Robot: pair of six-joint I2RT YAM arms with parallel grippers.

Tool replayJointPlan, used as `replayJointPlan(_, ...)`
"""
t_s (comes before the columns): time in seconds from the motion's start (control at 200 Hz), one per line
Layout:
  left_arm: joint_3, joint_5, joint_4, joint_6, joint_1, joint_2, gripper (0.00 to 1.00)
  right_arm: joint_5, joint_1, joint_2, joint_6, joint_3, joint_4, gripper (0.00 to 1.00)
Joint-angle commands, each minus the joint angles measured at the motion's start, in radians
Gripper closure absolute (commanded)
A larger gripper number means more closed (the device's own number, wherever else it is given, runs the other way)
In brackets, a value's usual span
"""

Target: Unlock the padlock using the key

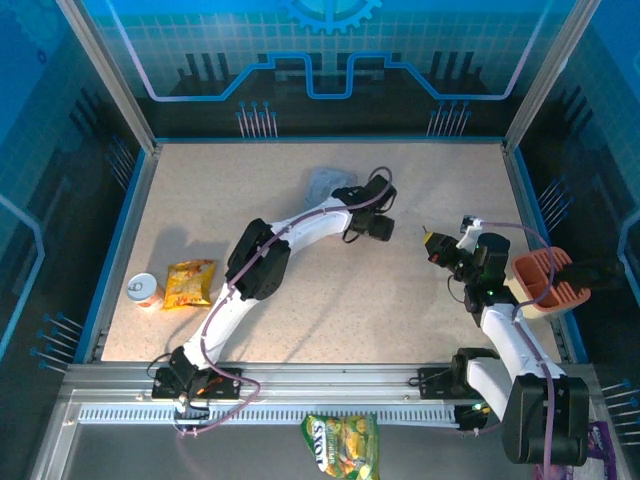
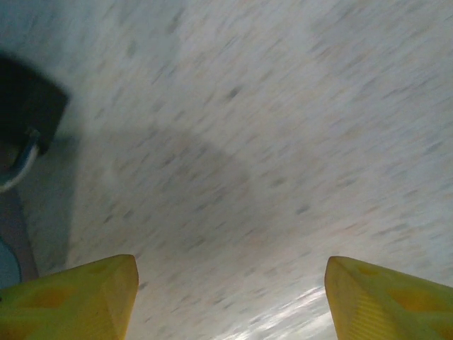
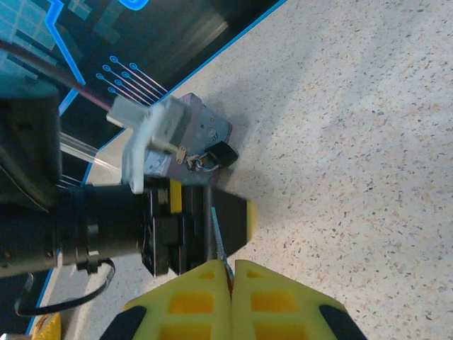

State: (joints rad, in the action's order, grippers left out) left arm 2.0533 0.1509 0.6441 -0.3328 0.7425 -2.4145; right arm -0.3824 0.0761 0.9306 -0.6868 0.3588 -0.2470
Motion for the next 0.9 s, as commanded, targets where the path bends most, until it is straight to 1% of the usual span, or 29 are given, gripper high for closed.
replayJointPlan(0.0, -0.150, 0.053, -0.068, 0.004, -0.050, 0.130, 0.28, -0.019, 0.007, 0.004, 0.008, -0.015, -0.017, 1.00)
replayJointPlan(0.215, -0.446, 0.037, -0.242, 0.003, -0.156, 0.298, 0.27, -0.027, -0.002, 0.013, 0.006, -0.014, -0.018, 1.00)
replayJointPlan(0.305, -0.537, -0.018, -0.325, 0.018, -0.209, 0.343, 0.27, -0.027, -0.008, 0.016, 0.007, -0.013, -0.017, 1.00)
replayJointPlan(0.445, -0.603, -0.084, -0.432, 0.080, -0.257, 0.365, 0.26, -0.023, -0.018, 0.023, 0.009, -0.014, -0.017, 1.00)
replayJointPlan(0.565, -0.641, -0.166, -0.541, 0.111, -0.266, 0.373, 0.25, -0.026, -0.021, 0.031, 0.011, -0.014, -0.018, 1.00)
replayJointPlan(0.645, -0.664, -0.227, -0.587, 0.068, -0.266, 0.381, 0.26, -0.025, -0.025, 0.028, 0.014, -0.014, -0.017, 1.00)
replayJointPlan(0.72, -0.712, -0.280, -0.682, 0.005, -0.263, 0.397, 0.26, -0.021, -0.027, 0.029, 0.016, -0.013, -0.017, 1.00)
replayJointPlan(0.785, -0.753, -0.292, -0.751, -0.058, -0.261, 0.400, 0.26, -0.020, -0.030, 0.030, 0.016, -0.014, -0.017, 1.00)
replayJointPlan(0.896, -0.763, -0.266, -0.793, -0.110, -0.251, 0.375, 0.27, -0.025, -0.032, 0.030, 0.016, -0.014, -0.017, 1.00)
